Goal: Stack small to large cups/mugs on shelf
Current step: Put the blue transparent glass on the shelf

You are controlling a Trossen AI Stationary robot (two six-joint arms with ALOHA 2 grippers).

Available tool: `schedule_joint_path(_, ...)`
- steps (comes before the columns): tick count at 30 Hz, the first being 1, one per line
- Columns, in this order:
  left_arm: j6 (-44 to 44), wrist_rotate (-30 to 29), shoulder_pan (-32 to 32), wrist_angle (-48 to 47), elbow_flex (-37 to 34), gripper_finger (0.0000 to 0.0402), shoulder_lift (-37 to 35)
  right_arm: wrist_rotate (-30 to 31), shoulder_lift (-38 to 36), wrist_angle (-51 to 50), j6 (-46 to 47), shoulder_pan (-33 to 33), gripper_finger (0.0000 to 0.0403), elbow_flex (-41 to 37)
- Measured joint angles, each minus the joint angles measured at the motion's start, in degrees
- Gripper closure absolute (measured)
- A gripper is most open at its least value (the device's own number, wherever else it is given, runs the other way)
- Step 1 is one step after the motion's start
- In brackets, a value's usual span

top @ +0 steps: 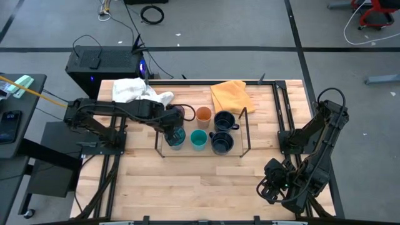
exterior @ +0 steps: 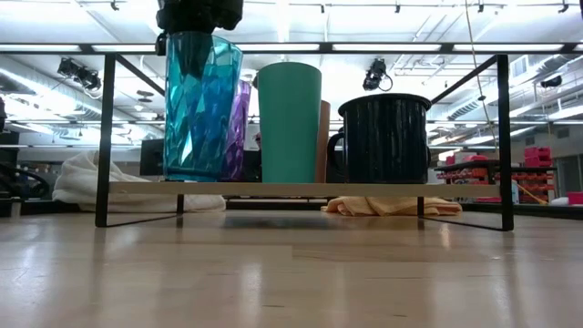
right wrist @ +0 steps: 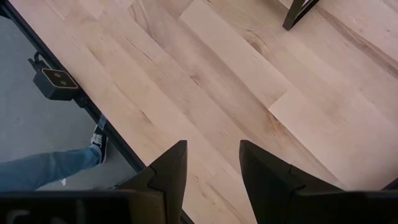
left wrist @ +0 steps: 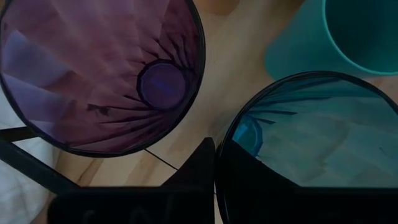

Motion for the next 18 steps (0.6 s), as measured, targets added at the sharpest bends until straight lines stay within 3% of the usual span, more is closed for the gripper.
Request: schedule_joint_path(18,-0.6,0.0,0.0,-1.1,0.0,0.0382,-0.1,0.0,0.0,0.0,0.0,0.0,0.0250,0.0)
